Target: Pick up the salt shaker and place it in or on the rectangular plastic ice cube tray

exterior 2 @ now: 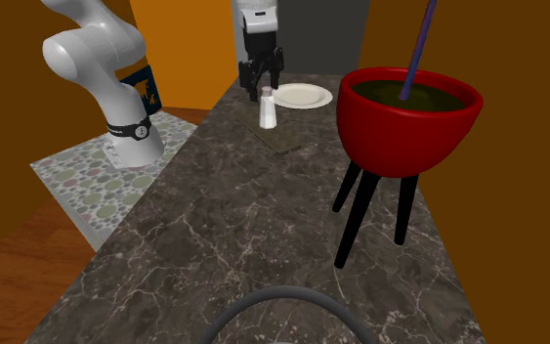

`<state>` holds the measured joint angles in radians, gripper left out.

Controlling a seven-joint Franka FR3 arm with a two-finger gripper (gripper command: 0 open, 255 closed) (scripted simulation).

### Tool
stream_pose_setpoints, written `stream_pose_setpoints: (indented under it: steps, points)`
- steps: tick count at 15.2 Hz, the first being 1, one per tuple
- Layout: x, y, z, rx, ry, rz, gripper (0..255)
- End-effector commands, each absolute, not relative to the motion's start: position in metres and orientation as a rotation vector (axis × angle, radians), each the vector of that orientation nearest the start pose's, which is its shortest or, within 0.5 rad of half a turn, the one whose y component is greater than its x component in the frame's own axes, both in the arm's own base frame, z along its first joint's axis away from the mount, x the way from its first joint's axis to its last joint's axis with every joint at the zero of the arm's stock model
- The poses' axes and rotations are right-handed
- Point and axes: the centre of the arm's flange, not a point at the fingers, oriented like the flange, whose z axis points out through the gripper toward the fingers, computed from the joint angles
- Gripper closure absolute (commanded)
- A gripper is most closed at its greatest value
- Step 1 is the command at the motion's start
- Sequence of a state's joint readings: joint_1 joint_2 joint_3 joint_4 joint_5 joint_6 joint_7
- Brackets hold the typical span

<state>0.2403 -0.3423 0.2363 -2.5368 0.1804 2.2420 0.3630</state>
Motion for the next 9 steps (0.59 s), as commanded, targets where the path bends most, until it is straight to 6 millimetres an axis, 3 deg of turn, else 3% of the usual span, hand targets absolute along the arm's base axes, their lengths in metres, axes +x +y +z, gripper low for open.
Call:
stream_pose_setpoints:
  steps: [1,2,6,9]
  points:
    - [0.376,0.199,0.394,-3.065,0.012,-0.019,0]
    - [0.376,0.199,0.394,-3.065,0.012,-0.019,0]
    - [0.376,0.195,0.444,-3.065,0.012,-0.019,0]
    - [0.376,0.195,0.444,-3.065,0.012,-0.019,0]
